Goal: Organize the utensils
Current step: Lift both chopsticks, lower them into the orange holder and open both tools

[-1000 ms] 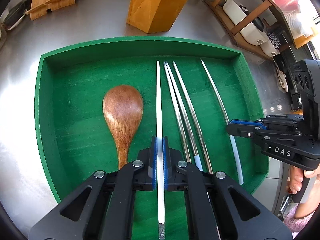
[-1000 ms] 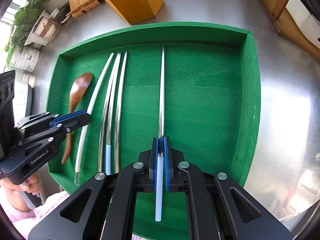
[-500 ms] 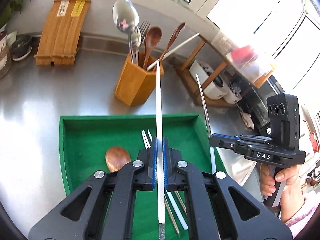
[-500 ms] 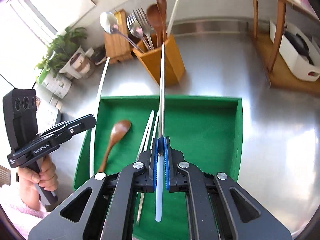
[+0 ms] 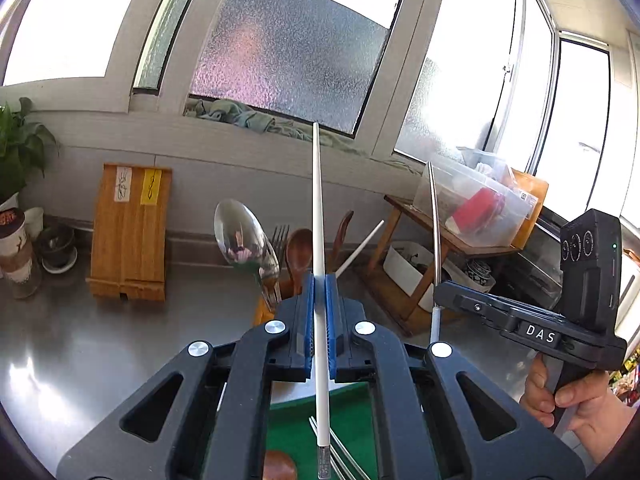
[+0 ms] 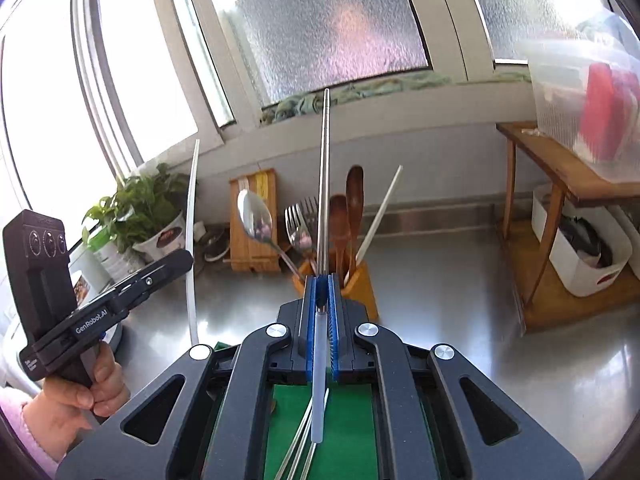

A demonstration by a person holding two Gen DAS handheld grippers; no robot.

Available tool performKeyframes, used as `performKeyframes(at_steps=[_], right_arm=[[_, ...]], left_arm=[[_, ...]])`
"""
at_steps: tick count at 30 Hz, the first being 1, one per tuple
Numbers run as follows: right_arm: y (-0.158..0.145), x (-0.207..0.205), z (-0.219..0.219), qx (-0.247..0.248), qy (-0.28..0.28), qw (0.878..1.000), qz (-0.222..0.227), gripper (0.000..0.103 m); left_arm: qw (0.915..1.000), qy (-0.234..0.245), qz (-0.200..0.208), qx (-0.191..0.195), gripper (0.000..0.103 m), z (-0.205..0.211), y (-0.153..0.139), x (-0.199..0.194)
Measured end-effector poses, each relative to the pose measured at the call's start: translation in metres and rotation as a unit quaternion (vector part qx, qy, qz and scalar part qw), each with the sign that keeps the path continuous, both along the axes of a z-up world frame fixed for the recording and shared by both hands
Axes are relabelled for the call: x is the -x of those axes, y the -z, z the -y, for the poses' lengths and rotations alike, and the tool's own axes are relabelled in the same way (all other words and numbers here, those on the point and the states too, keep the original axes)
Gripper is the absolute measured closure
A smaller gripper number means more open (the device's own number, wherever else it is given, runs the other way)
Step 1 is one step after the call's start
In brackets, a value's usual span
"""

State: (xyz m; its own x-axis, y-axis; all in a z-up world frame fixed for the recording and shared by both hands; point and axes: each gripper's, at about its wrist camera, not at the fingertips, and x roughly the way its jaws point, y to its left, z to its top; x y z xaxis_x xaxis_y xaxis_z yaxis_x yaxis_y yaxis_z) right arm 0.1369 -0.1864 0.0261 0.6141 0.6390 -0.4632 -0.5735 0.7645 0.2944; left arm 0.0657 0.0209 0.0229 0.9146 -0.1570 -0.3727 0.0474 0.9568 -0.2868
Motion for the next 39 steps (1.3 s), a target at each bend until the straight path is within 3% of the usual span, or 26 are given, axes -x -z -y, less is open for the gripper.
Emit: performKeyframes(at_steps=[5, 13, 22, 28, 39], right_arm=[[-0.011, -0.017, -0.008, -0.015, 0.013, 0.999, 0.047, 0.097], [-0.016, -0.050, -0.027, -0.042, 0.020, 0.996, 0.074, 0.097], [0.000, -0.076, -0.052, -0.037, 0.020, 0.996, 0.081, 0.097], [0.015, -0.079, -0.054, -0.029, 0.022, 0.996, 0.081, 0.097], [0.035, -0.076, -0.050, -0.011, 0.008, 0.997, 0.074, 0.097]], left_arm=[[0.9993, -0.012, 0.033, -0.015, 0.099, -0.002, -0.007, -0.022], [0.9970, -0.031, 0.071, -0.011, 0.099, -0.012, -0.015, -0.064], [0.9962, -0.045, 0.074, 0.011, 0.099, -0.019, 0.001, -0.110], [0.9958, -0.046, 0.078, -0.010, 0.099, -0.010, 0.017, -0.127], [0.9973, -0.019, 0.067, -0.024, 0.099, -0.004, 0.041, -0.119]])
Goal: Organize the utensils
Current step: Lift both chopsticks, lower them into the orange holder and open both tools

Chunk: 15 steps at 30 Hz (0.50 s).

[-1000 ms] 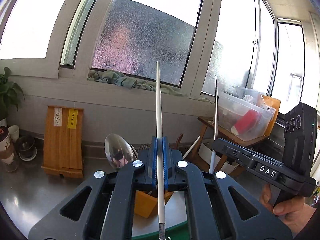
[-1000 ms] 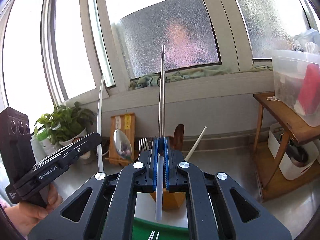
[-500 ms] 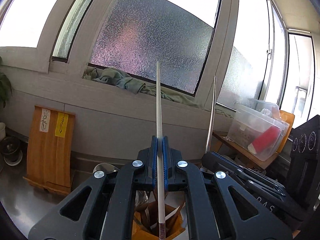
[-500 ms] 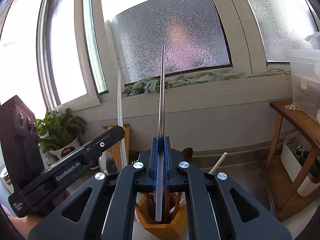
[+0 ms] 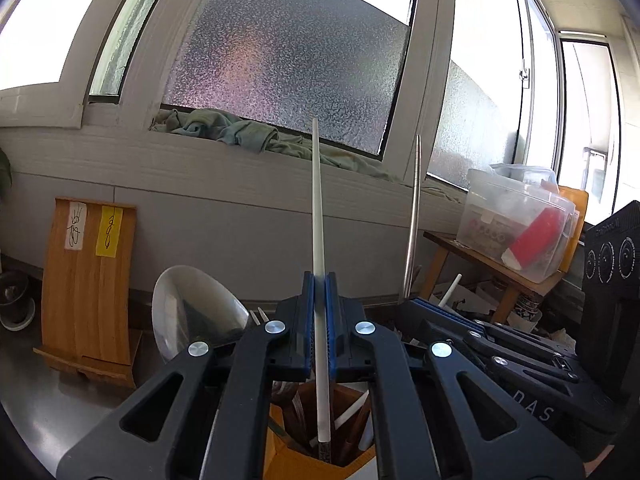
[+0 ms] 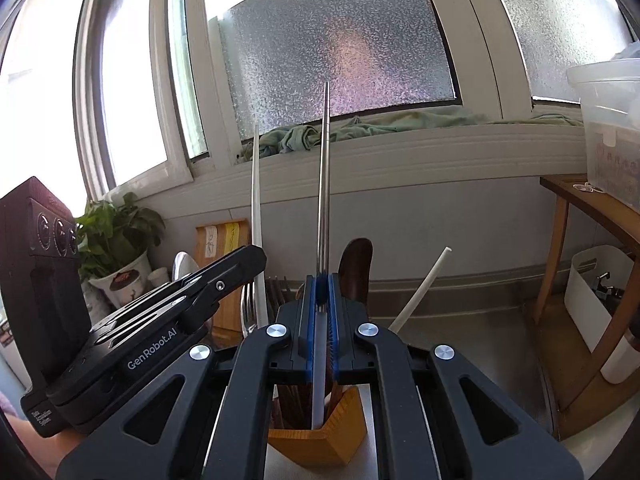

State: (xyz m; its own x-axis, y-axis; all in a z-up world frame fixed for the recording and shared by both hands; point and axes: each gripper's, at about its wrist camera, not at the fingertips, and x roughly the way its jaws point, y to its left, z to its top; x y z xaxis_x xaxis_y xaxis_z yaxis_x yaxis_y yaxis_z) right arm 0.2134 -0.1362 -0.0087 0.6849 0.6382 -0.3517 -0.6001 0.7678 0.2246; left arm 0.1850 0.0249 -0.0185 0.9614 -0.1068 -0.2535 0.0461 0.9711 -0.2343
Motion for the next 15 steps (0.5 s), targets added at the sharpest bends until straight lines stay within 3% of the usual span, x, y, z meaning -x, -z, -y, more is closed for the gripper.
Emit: performKeyframes(at_steps=[15], right_arm=[[0.025, 0.014, 0.008, 0.042, -0.019, 0.998, -0.038, 0.097]], left_arm=[[0.9993, 0.033, -0.009, -0.017, 0.098, -0.001, 0.010, 0.028]])
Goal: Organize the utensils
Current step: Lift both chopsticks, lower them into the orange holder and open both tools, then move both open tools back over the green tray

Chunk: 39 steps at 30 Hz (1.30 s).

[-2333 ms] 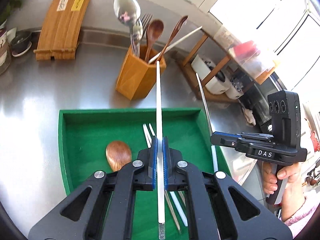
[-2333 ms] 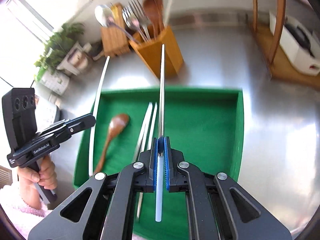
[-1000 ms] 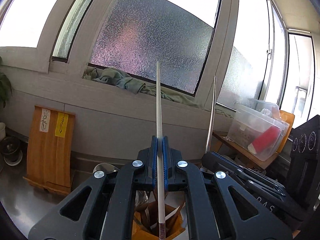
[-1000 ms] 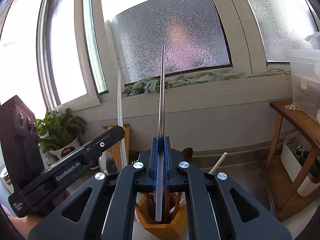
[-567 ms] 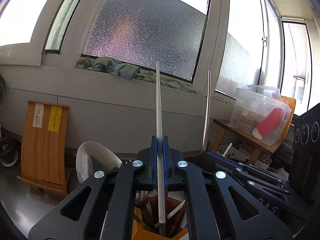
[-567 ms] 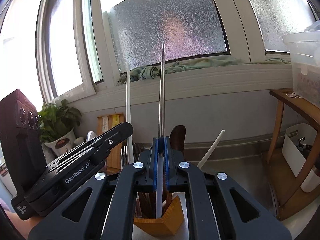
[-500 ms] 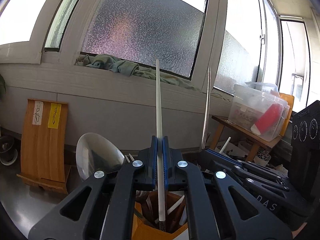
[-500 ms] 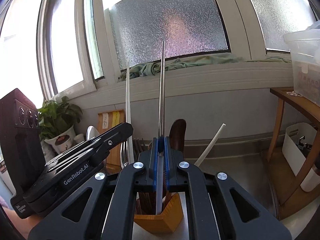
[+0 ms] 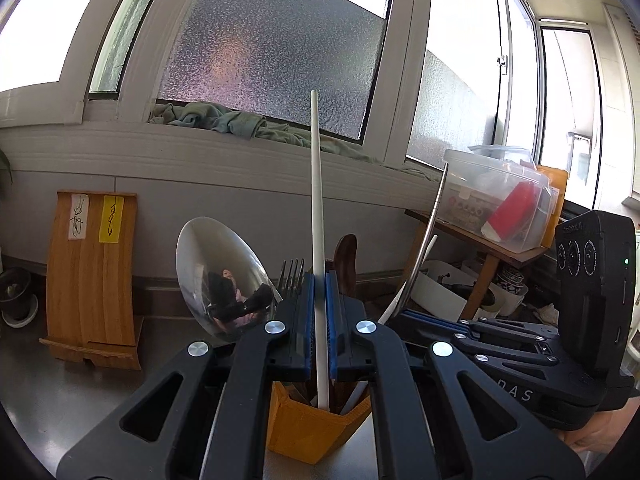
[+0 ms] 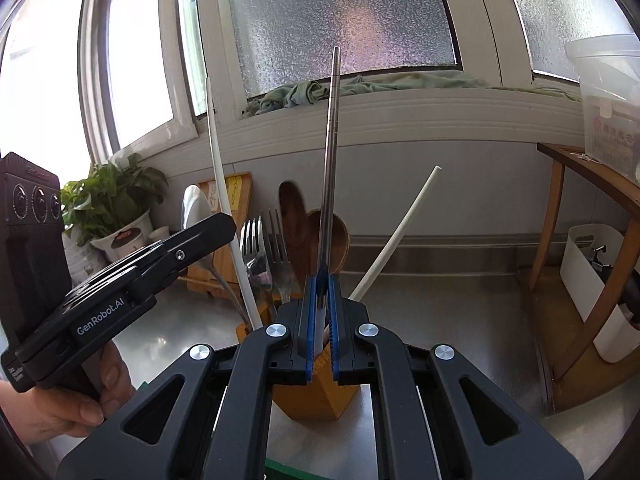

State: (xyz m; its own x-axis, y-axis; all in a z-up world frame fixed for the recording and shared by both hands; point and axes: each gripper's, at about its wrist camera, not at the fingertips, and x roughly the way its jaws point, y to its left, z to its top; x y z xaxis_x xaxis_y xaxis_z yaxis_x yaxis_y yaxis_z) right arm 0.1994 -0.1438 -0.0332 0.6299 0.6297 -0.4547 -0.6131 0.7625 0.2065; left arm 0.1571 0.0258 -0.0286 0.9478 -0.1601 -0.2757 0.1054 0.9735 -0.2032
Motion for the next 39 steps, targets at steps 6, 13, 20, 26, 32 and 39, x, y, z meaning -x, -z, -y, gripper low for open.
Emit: performKeyframes(at_steps=[6, 13, 20, 26, 32, 39], right_arm=[[0.006, 0.001, -0.003, 0.012, -0.008, 1.000, -0.017, 0.096], [0.014, 0.001, 0.000, 0.028, -0.005, 0.999, -0.045, 0.094], [0.007, 0.018, 0.020, 0.044, 0.001, 0.997, -0.058, 0.093], [0.009, 0.040, 0.036, 0.077, -0.032, 0.987, -0.137, 0.093], [0.030, 0.072, 0.039, 0.112, -0.081, 0.963, -0.233, 0.093], [0.054, 0.109, 0.029, 0.125, -0.129, 0.932, -0.316, 0.093]], left_arm=[[0.9983, 0.011, -0.057, -0.003, 0.098, 0.001, 0.026, -0.008], [0.9971, 0.009, -0.075, 0.007, 0.085, 0.005, 0.025, 0.004], [0.9957, -0.010, -0.084, 0.037, 0.068, -0.008, 0.009, 0.037], [0.9859, -0.002, -0.153, 0.068, 0.054, -0.013, 0.006, 0.061], [0.9650, 0.020, -0.247, 0.087, 0.055, -0.003, 0.021, 0.081], [0.9343, 0.062, -0.347, 0.054, 0.085, 0.028, 0.049, 0.102]])
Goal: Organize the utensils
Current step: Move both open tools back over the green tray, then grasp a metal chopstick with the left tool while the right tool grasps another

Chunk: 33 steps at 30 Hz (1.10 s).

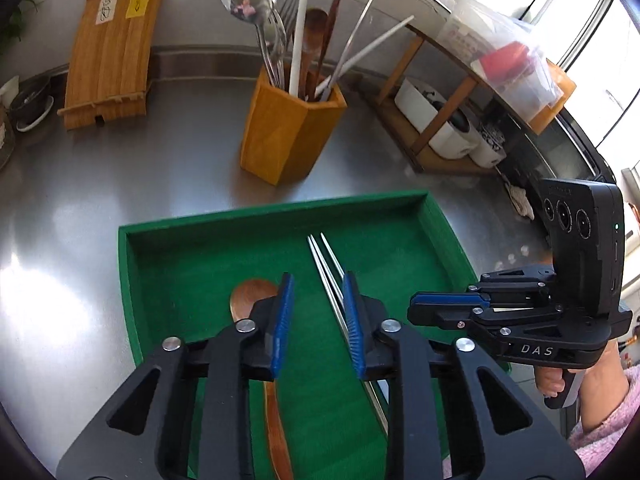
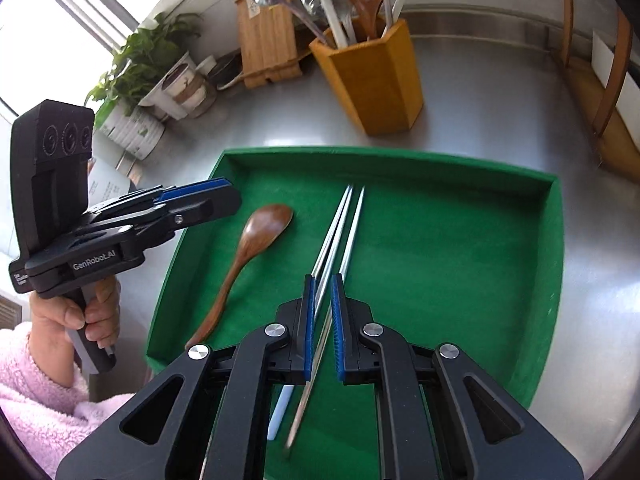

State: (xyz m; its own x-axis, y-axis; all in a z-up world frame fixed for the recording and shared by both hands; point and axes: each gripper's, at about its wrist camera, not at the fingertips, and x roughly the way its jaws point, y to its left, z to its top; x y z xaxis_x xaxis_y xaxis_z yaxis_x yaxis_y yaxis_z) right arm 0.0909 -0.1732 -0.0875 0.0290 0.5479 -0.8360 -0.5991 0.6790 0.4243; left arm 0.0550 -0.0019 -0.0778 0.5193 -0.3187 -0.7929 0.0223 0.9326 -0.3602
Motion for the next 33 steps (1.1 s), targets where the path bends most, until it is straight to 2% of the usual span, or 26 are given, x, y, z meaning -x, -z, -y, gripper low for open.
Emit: performKeyframes(at_steps=[15, 20, 27, 33], right_arm=[[0.022, 0.024, -0.010, 0.050, -0.001, 0.999, 0.002, 0.093], [0.025, 0.026, -0.017, 0.055, -0.001, 0.998, 0.007, 0.093], [0.027, 0.025, -0.016, 0.088, 0.000, 0.996, 0.021, 0.093], [0.028, 0.016, 0.001, 0.100, 0.023, 0.995, 0.009, 0.093]], left_arm=[[0.9979, -0.019, -0.040, -0.048, 0.085, 0.004, 0.020, 0.023], [0.9989, -0.002, -0.044, -0.019, 0.085, 0.008, 0.025, 0.028], [0.9985, 0.021, -0.048, -0.013, 0.083, 0.025, 0.031, 0.028], [0.9964, 0.056, -0.053, -0.037, 0.073, 0.051, 0.040, 0.026]])
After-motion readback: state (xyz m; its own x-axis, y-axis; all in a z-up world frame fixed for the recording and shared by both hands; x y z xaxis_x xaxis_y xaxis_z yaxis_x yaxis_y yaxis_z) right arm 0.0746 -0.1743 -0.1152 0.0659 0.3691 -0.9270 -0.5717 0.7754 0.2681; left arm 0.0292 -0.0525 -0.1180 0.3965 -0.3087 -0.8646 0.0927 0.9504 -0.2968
